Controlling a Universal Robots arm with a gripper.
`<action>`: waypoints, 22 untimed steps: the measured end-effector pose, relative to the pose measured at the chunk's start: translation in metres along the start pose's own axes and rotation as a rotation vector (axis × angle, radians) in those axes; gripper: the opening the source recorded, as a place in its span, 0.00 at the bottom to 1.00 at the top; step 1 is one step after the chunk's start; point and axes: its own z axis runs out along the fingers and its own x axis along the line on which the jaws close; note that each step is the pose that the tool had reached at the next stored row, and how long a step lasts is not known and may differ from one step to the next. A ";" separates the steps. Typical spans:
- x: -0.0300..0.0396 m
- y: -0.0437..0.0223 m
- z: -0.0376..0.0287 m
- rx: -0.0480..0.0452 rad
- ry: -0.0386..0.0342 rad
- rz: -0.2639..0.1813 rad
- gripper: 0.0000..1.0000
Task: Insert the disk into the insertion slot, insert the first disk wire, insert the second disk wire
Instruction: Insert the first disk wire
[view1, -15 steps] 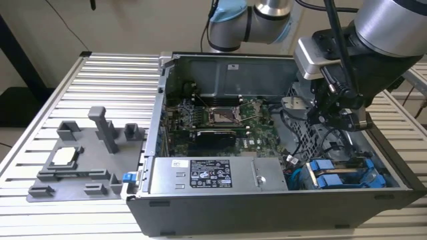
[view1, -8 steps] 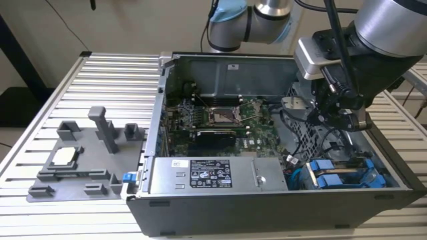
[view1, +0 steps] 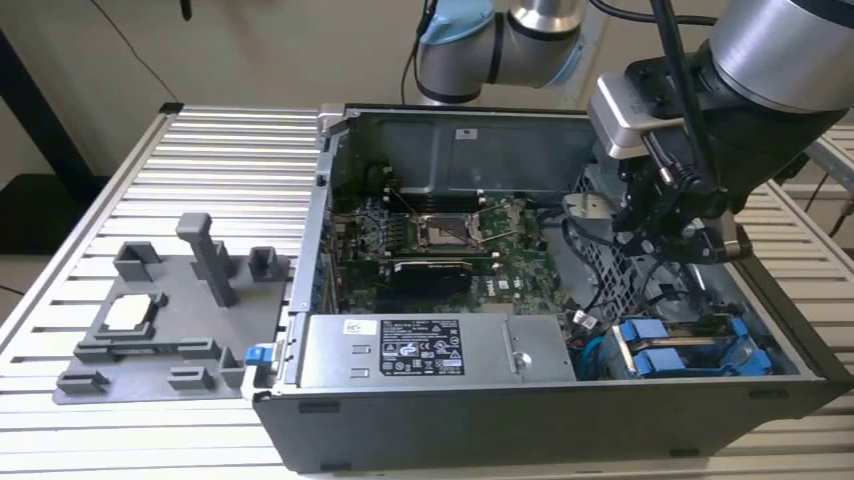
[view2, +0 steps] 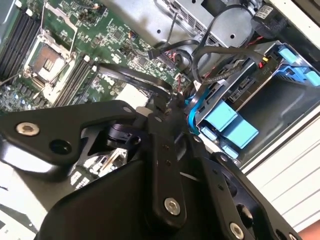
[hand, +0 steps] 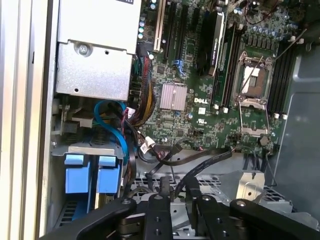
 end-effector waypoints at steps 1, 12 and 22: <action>0.0000 0.0000 -0.0002 -0.0001 0.0000 0.000 0.30; 0.0020 0.0004 0.0015 0.0047 -0.0291 0.001 0.35; 0.0033 0.0005 0.0012 0.0063 -0.0408 0.002 0.18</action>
